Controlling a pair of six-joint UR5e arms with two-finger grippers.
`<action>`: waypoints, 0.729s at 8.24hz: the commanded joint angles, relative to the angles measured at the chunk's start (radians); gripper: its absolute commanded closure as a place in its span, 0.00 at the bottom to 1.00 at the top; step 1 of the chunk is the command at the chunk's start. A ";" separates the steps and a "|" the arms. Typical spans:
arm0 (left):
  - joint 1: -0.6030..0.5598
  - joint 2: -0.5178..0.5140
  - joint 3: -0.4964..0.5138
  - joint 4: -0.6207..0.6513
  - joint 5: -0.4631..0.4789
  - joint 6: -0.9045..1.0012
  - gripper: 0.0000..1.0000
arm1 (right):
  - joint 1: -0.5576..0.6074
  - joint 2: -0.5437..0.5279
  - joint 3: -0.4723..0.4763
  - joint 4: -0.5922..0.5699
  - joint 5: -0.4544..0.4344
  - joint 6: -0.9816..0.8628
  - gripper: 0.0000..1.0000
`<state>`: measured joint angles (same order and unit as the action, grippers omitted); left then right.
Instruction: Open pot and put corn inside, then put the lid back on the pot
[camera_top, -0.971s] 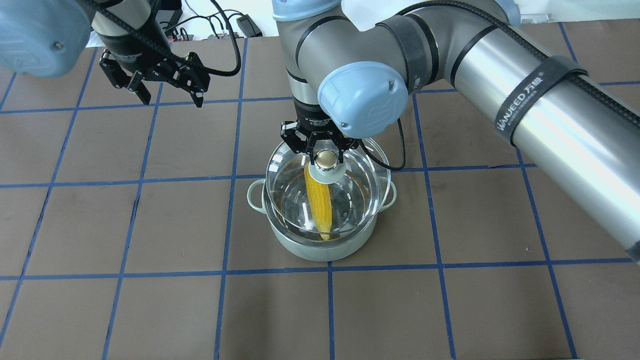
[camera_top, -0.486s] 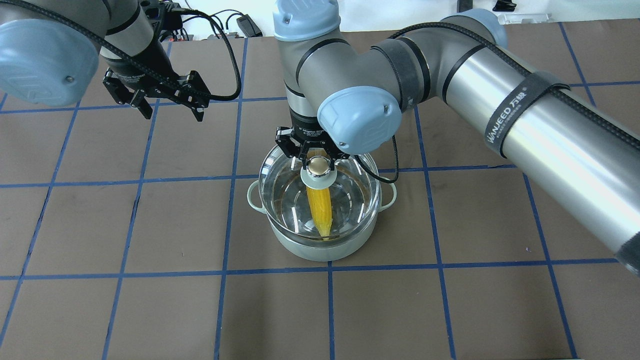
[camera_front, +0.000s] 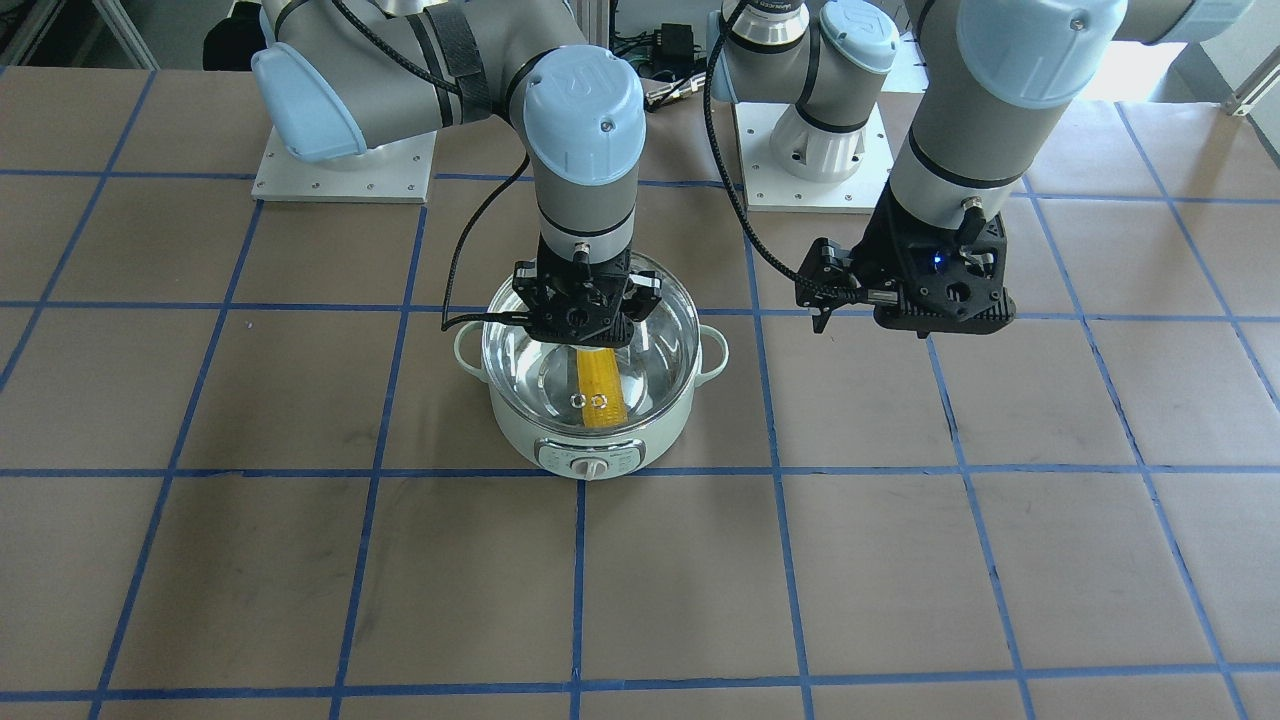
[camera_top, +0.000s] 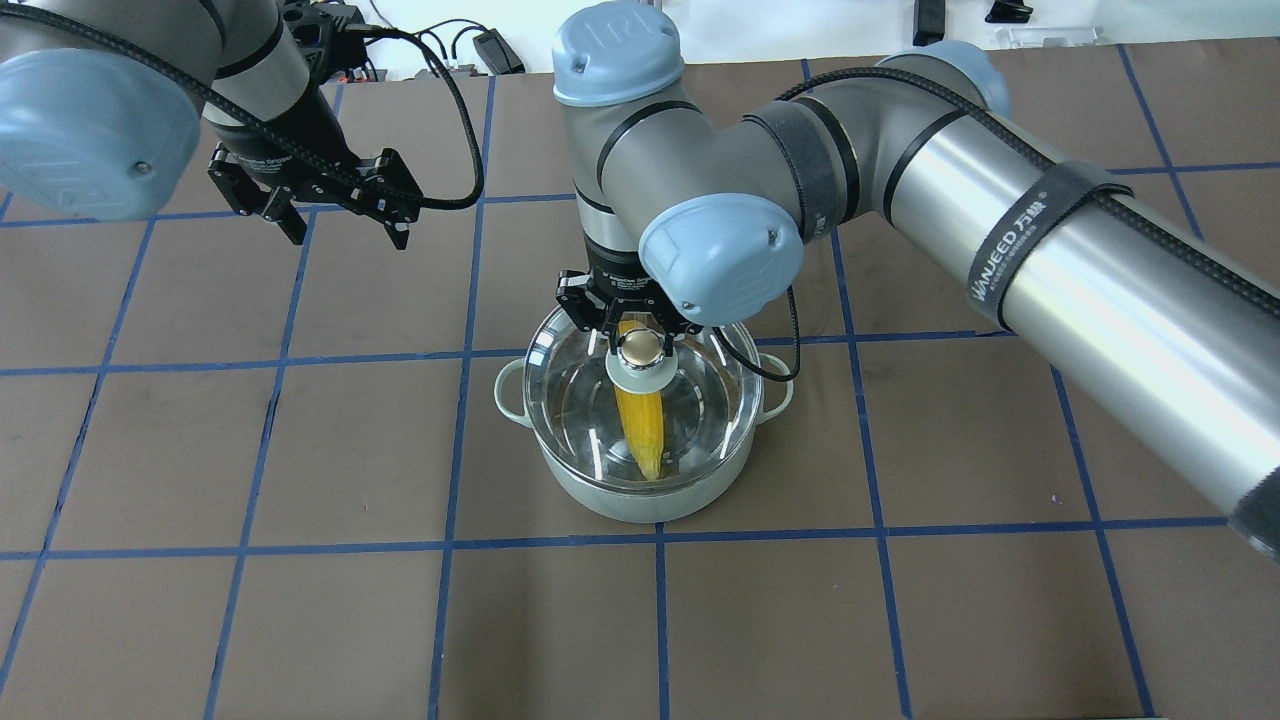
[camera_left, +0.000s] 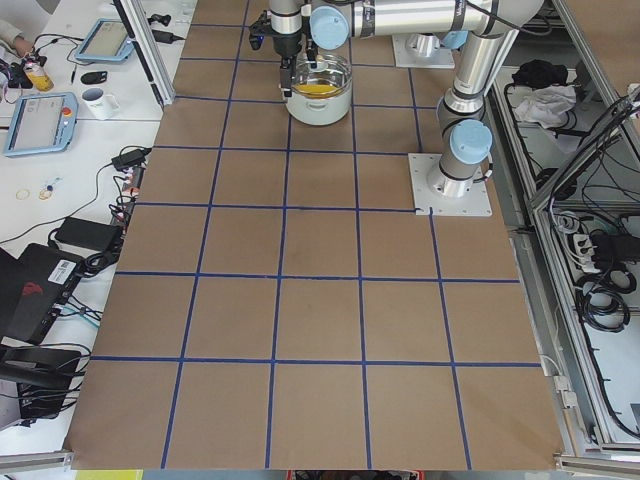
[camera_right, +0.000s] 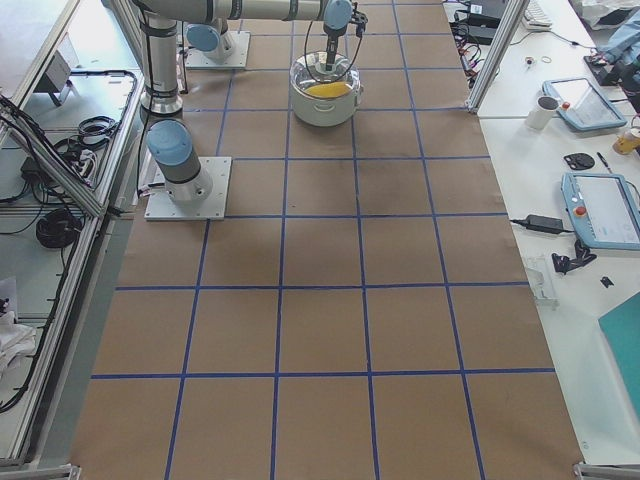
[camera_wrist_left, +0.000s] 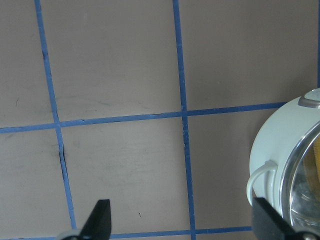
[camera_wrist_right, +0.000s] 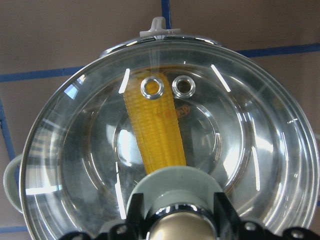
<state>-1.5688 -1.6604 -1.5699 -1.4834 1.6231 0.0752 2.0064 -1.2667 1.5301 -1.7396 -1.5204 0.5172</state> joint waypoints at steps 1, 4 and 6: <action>0.000 -0.002 -0.001 0.000 0.001 0.000 0.00 | 0.000 0.001 0.001 -0.001 0.000 -0.008 0.89; 0.000 -0.004 -0.001 0.000 0.000 0.000 0.00 | 0.000 0.001 0.001 -0.024 -0.003 -0.014 0.89; 0.000 -0.004 -0.001 0.002 0.000 0.000 0.00 | 0.000 0.003 0.001 -0.023 -0.004 -0.014 0.89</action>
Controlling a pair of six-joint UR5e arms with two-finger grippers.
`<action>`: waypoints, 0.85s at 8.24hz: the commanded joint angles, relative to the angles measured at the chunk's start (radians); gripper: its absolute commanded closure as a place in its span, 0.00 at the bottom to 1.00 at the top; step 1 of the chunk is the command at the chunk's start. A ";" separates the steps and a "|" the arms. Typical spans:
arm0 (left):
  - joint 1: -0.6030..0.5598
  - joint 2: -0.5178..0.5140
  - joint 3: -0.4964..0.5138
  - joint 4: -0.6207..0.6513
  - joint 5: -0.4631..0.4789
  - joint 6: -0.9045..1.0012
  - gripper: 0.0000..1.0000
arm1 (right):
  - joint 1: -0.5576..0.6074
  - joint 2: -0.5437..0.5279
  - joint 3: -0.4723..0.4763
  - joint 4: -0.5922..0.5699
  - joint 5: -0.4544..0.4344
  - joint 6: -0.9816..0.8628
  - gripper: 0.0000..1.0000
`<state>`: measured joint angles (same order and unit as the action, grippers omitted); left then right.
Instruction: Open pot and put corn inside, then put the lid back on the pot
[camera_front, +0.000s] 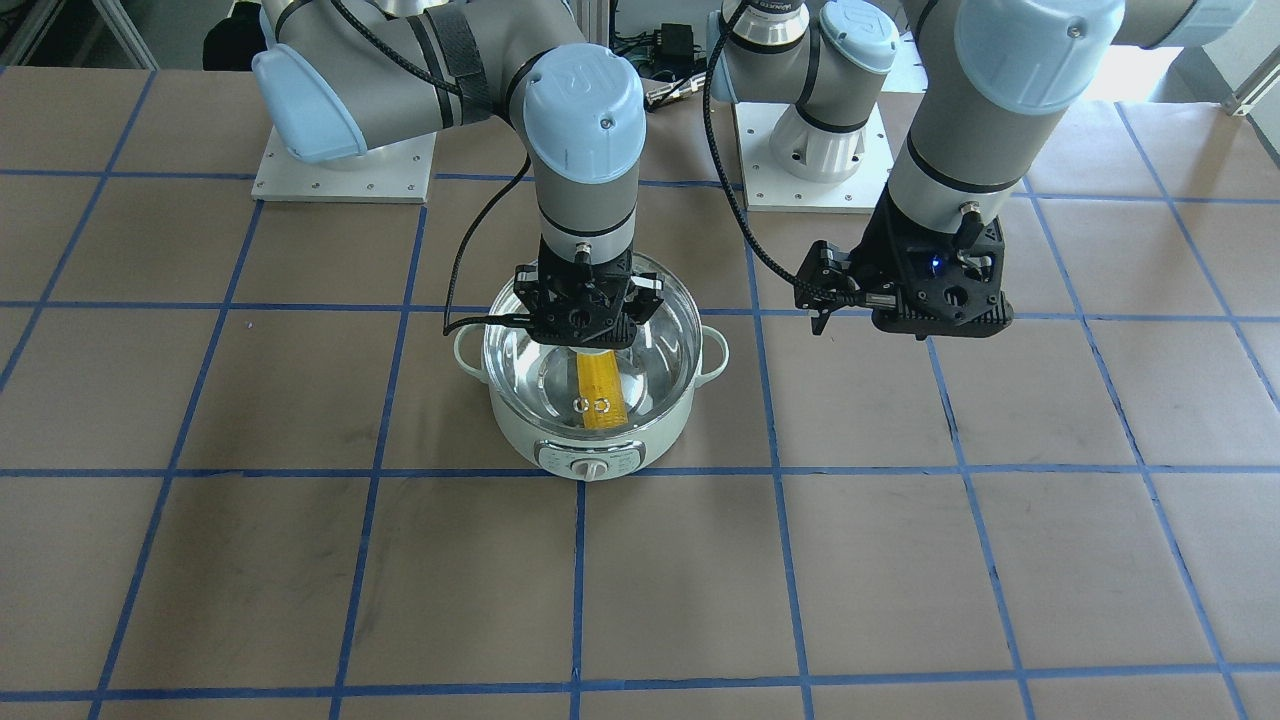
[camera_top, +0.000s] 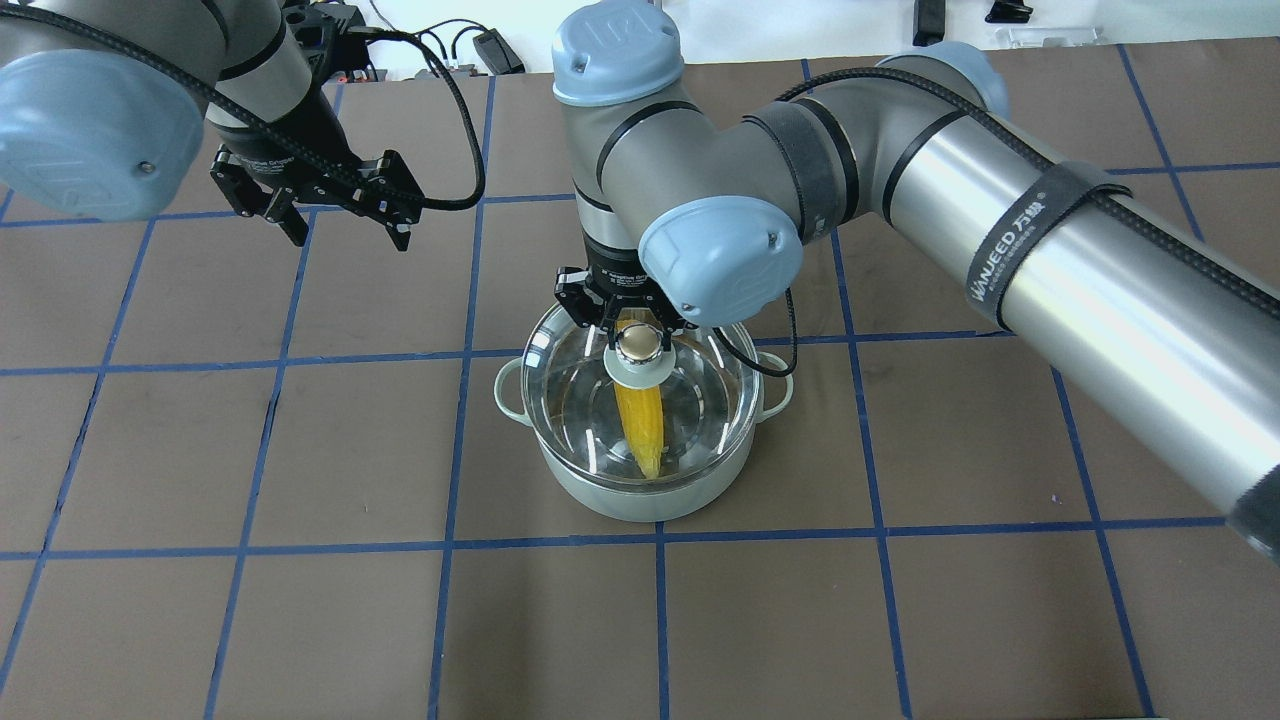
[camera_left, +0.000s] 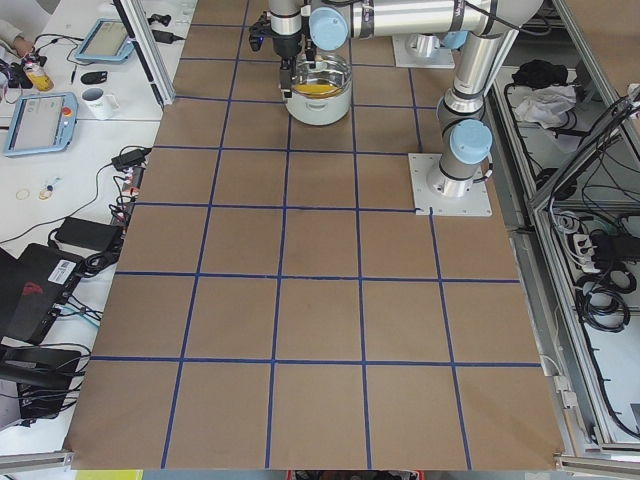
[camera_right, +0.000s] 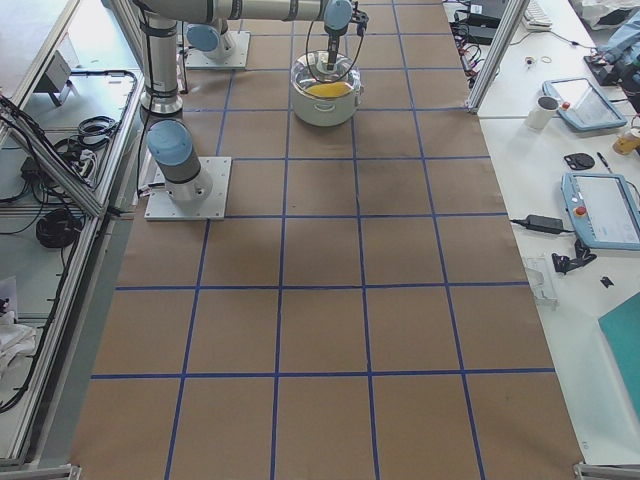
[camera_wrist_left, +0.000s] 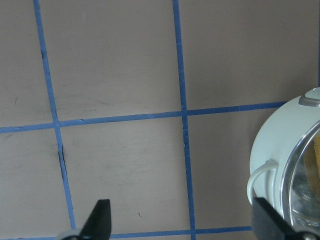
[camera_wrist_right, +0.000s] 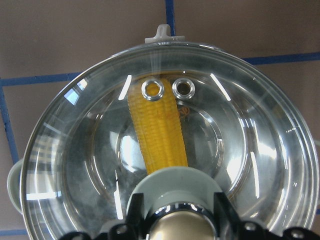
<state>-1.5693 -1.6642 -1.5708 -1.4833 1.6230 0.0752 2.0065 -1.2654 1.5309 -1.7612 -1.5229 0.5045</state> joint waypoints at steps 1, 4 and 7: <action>0.000 -0.002 0.000 0.000 0.000 0.000 0.00 | 0.000 0.001 0.002 -0.003 0.000 0.000 0.88; 0.000 -0.003 0.000 0.001 0.000 0.000 0.00 | -0.002 0.000 0.008 -0.009 0.003 0.003 0.73; 0.002 -0.006 0.000 0.003 0.000 0.000 0.00 | -0.002 0.000 0.017 -0.007 0.003 0.005 0.36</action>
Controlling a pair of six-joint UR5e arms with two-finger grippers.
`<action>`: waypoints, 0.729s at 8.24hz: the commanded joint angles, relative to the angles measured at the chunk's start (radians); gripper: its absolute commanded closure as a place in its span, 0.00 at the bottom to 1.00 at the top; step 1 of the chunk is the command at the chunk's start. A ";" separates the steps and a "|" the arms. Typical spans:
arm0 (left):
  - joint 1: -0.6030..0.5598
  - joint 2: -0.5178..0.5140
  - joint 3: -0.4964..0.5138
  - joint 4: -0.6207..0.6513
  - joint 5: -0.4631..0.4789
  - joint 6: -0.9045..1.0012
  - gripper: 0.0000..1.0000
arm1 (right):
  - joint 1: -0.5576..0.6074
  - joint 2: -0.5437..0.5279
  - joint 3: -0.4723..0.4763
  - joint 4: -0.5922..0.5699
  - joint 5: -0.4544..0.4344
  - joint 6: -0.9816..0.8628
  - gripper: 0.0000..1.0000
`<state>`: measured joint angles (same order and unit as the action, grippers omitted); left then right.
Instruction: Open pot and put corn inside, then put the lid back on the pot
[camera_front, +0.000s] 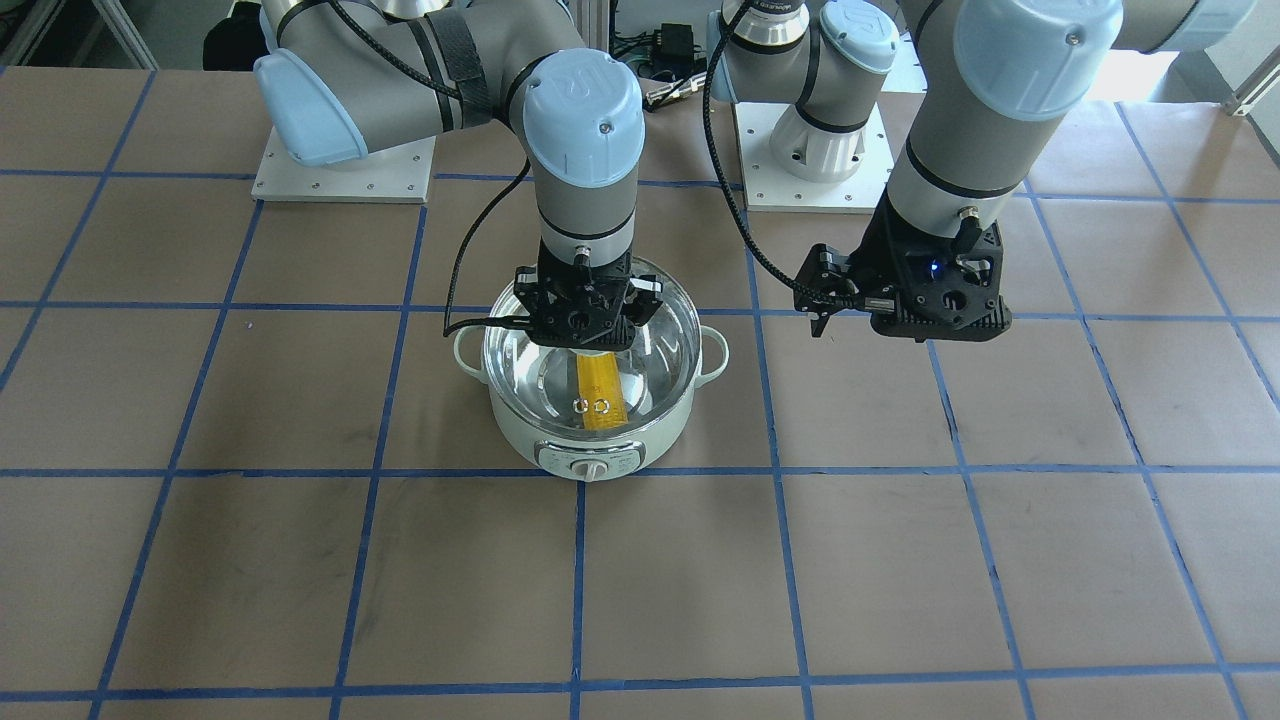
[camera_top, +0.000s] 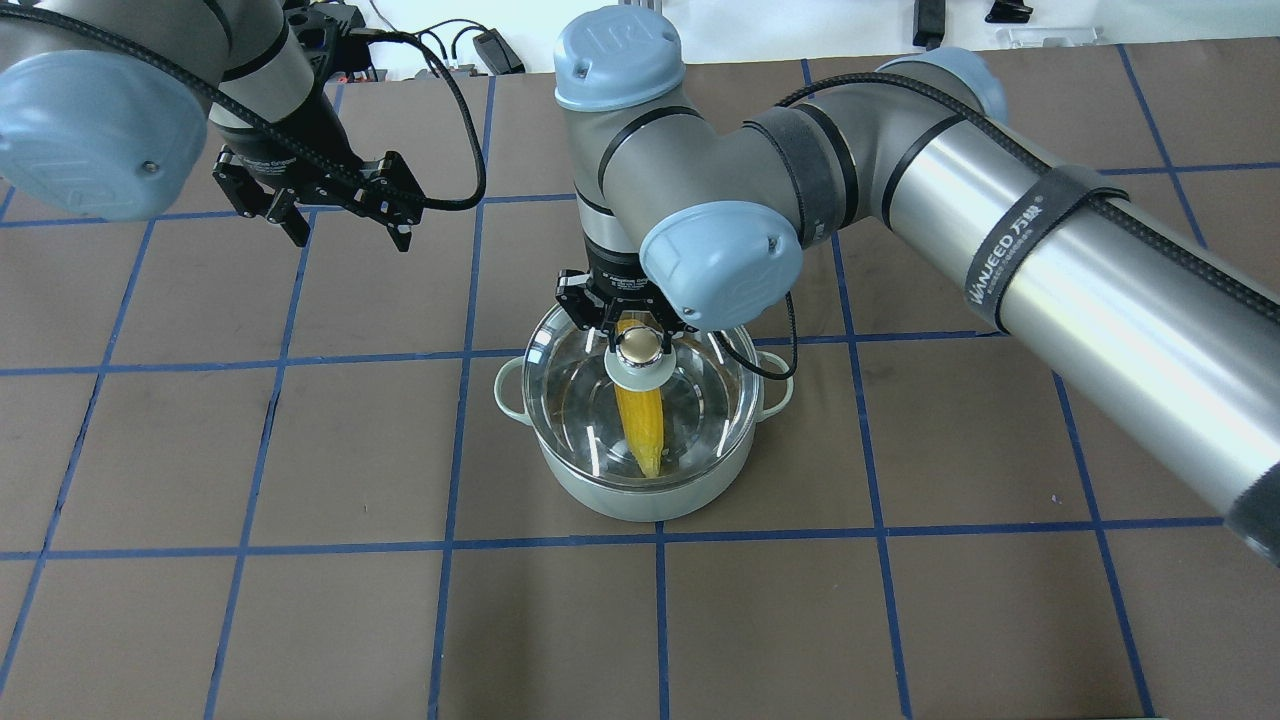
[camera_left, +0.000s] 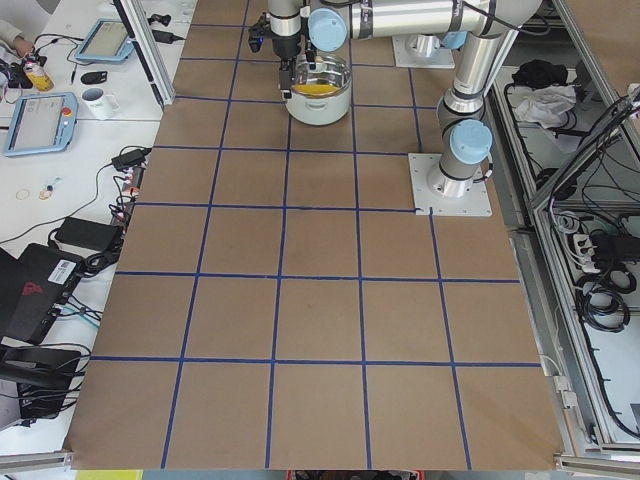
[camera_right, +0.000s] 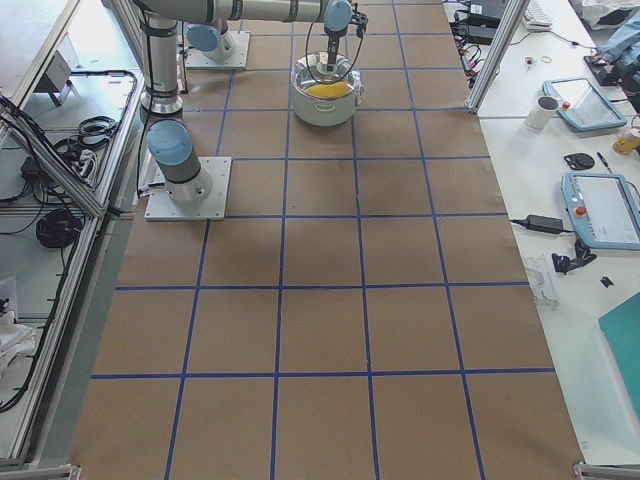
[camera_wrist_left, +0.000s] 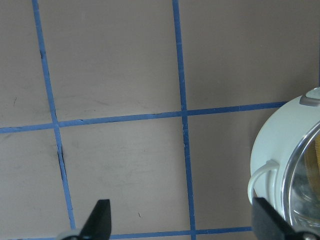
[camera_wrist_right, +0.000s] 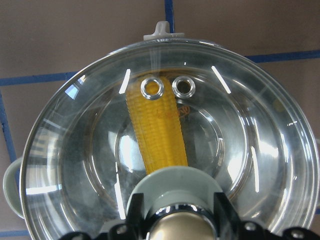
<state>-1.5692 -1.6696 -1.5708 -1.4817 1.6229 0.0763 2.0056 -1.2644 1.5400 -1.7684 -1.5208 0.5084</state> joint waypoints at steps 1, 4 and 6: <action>0.002 -0.002 0.000 0.001 0.000 -0.001 0.00 | -0.001 -0.001 0.015 -0.009 0.001 0.009 0.33; 0.002 -0.002 0.000 0.001 0.002 -0.001 0.00 | -0.001 -0.001 0.019 -0.025 0.002 0.010 0.29; 0.002 -0.002 0.000 0.001 0.002 -0.001 0.00 | -0.001 -0.009 0.019 -0.028 0.001 0.013 0.23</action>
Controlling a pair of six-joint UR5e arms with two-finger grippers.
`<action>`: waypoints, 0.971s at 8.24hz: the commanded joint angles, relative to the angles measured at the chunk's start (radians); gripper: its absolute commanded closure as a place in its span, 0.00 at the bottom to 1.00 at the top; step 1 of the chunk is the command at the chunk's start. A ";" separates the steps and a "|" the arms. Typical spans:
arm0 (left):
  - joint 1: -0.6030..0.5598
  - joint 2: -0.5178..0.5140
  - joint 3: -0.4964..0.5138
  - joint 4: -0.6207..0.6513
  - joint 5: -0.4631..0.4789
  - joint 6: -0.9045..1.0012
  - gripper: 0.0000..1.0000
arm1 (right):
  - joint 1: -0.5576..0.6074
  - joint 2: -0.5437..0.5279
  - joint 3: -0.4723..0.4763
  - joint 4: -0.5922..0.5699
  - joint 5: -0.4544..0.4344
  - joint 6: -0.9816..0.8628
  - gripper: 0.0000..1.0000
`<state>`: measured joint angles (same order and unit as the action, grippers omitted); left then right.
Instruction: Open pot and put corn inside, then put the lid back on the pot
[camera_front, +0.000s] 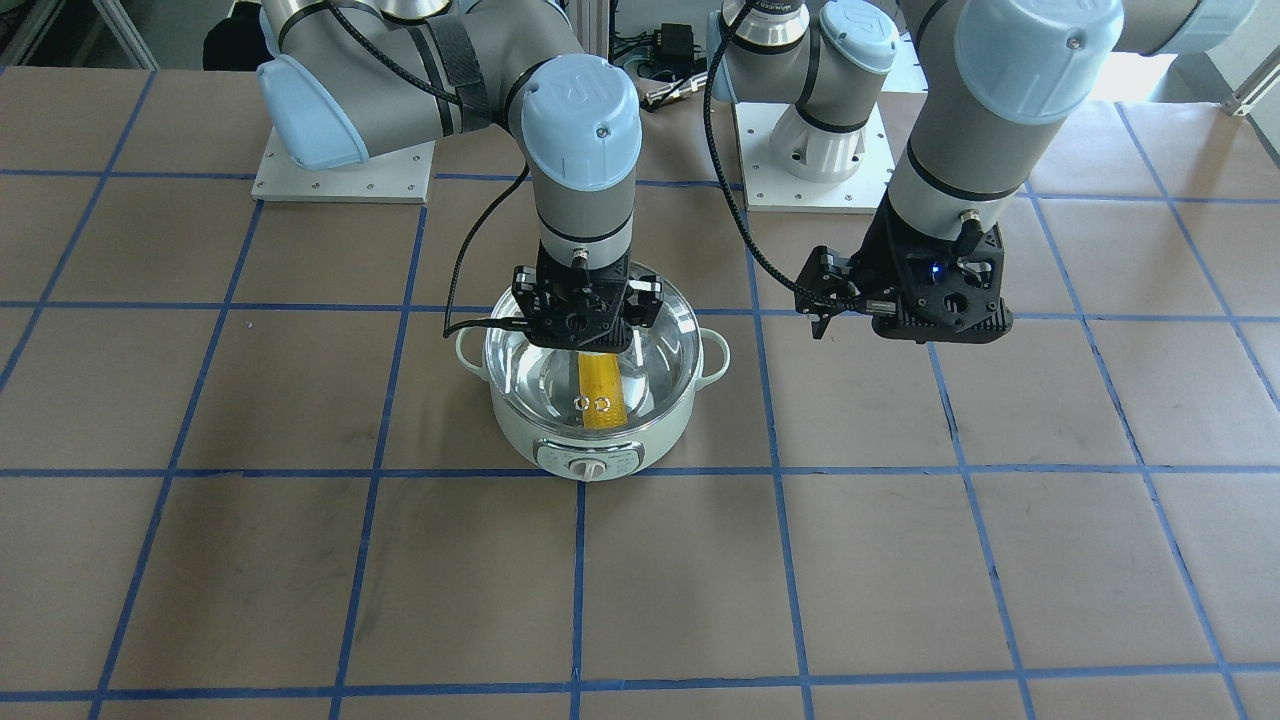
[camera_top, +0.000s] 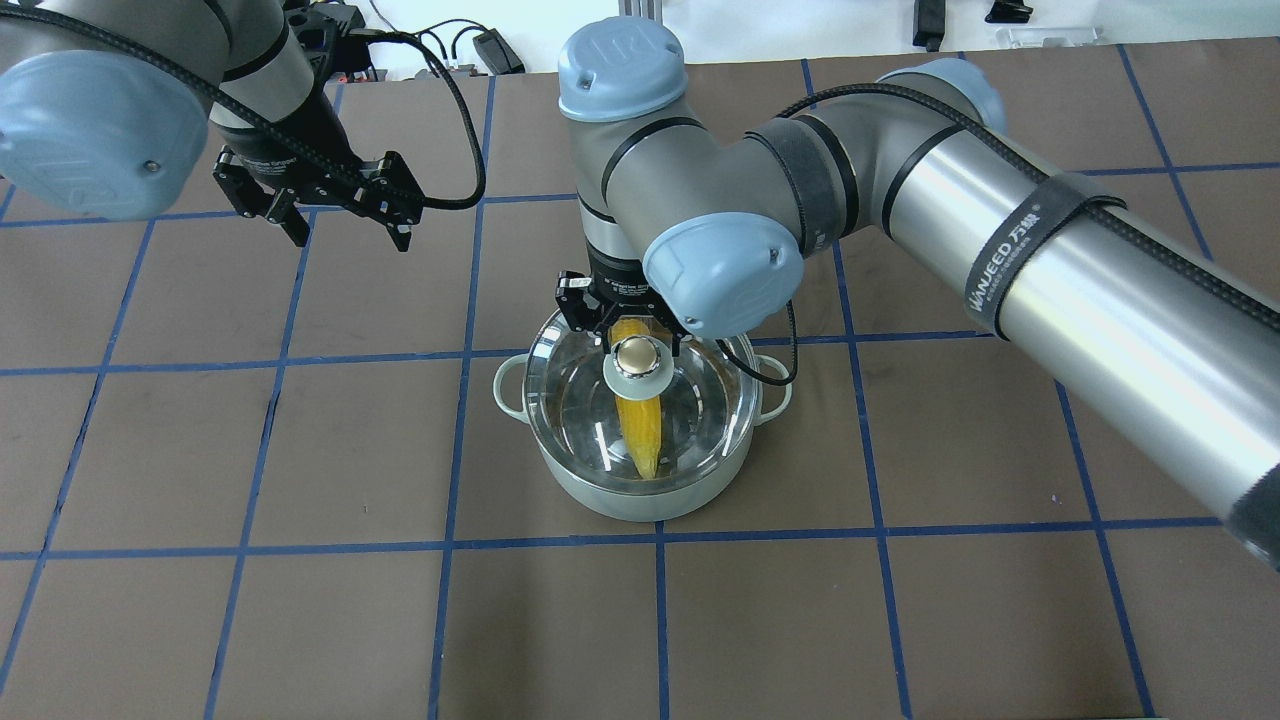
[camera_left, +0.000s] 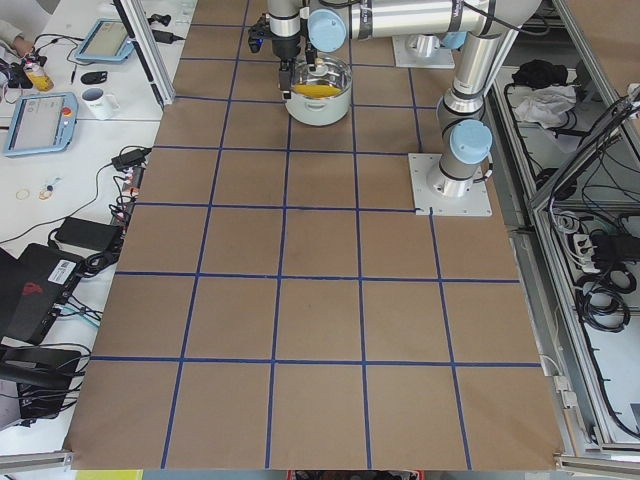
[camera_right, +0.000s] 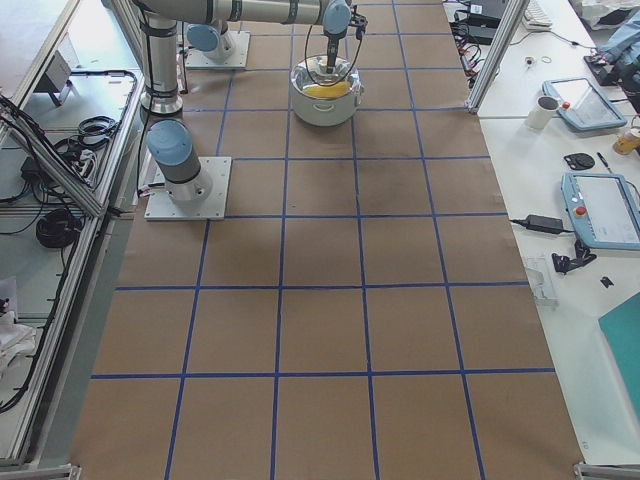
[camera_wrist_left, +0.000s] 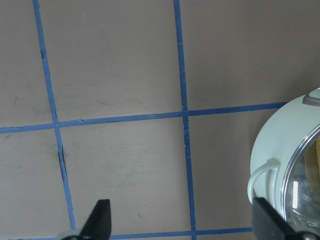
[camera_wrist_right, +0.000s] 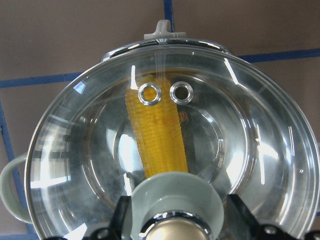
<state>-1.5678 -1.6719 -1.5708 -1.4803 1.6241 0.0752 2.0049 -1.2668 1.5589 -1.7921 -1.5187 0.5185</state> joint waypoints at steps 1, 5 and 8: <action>0.000 -0.003 0.000 0.000 0.000 0.000 0.00 | -0.002 -0.040 0.000 -0.012 -0.003 0.005 0.15; -0.006 0.017 0.000 0.000 -0.003 -0.002 0.00 | -0.008 -0.091 0.006 -0.001 -0.014 -0.012 0.09; -0.009 0.064 -0.002 0.003 -0.012 0.000 0.00 | -0.067 -0.182 0.006 0.038 -0.070 -0.021 0.00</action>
<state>-1.5750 -1.6372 -1.5715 -1.4774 1.6171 0.0755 1.9790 -1.3881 1.5633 -1.7872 -1.5460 0.5047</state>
